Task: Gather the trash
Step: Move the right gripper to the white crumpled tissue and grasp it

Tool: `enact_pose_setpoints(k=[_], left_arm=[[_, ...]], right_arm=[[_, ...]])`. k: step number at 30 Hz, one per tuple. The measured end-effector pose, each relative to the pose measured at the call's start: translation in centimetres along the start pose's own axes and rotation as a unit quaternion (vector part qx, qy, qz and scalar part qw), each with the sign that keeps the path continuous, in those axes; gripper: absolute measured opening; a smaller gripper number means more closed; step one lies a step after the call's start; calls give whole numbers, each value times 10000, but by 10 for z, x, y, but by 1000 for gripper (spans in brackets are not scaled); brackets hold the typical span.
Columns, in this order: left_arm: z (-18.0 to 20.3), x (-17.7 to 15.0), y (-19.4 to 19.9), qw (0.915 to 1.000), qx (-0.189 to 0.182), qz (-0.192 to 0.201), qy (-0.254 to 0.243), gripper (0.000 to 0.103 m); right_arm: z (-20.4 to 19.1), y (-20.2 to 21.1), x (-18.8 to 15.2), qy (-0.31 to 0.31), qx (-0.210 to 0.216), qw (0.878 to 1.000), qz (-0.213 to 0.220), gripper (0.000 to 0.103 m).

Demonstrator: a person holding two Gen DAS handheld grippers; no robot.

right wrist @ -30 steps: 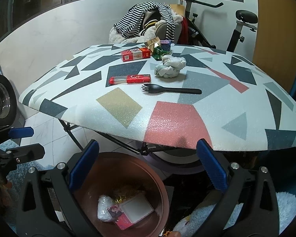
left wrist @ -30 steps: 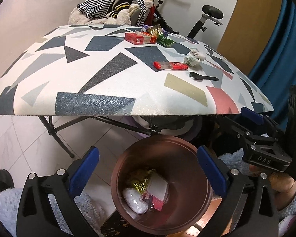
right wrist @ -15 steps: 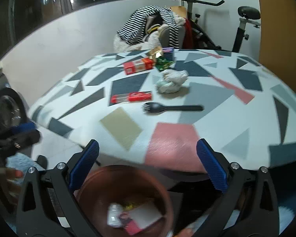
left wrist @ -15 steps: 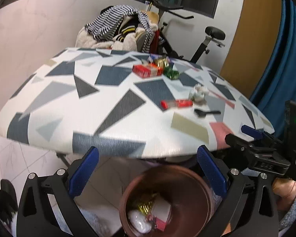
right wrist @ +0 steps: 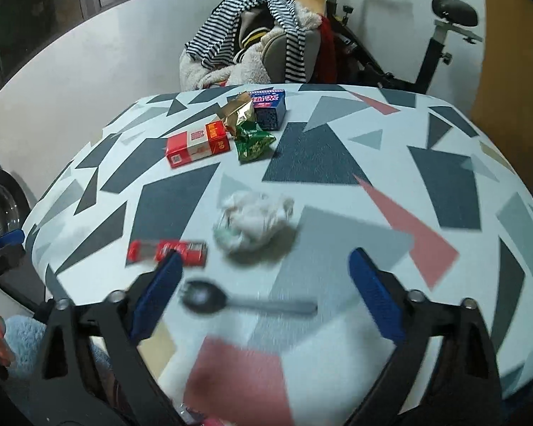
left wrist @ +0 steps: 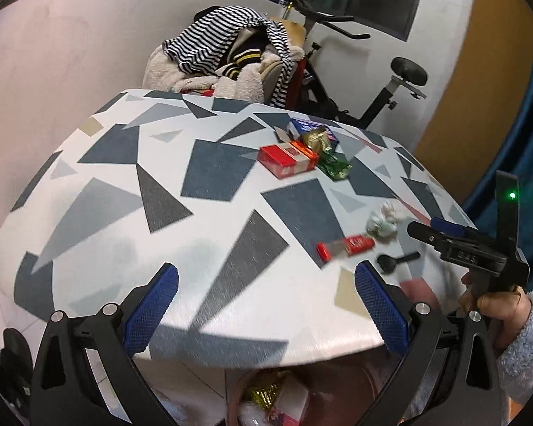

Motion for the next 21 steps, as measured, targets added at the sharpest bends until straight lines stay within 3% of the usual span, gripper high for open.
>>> enact_pose_setpoints(k=[3,7,9,11,17,21], left_arm=[[-4,9,-6,9998,199,-34,7,97],[-10,16,-16,9997,176,-115,104,97],[-11,18,-21,9997,153,-140,98,97],[-12,21,-26,9998,131,-169,55,97],[-10,35,-52,9994,-40,-348,-15,97],[-1,60,-78,9977,-145,-434,-507,97]], right_arm=[[-2,-23,15,27,153,9995,-262,80],[-7,-49,25,24,321,9974,-646,71],[-9,-54,28,40,559,9958,-729,57],[-11,-55,32,133,624,9955,-698,52],[-12,-37,44,464,615,9969,173,51],[2,-37,50,298,319,9974,565,51]])
Point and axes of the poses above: each gripper's, at about its wrist camera, not at the fingertips, and y roughly against the way its jaws point, z to its right, x to its top, the point moved 1 cm from there along -y, roughly the way its jaws point, and after that the axes turned 10 degrees about -x, right-handed, at the moved point
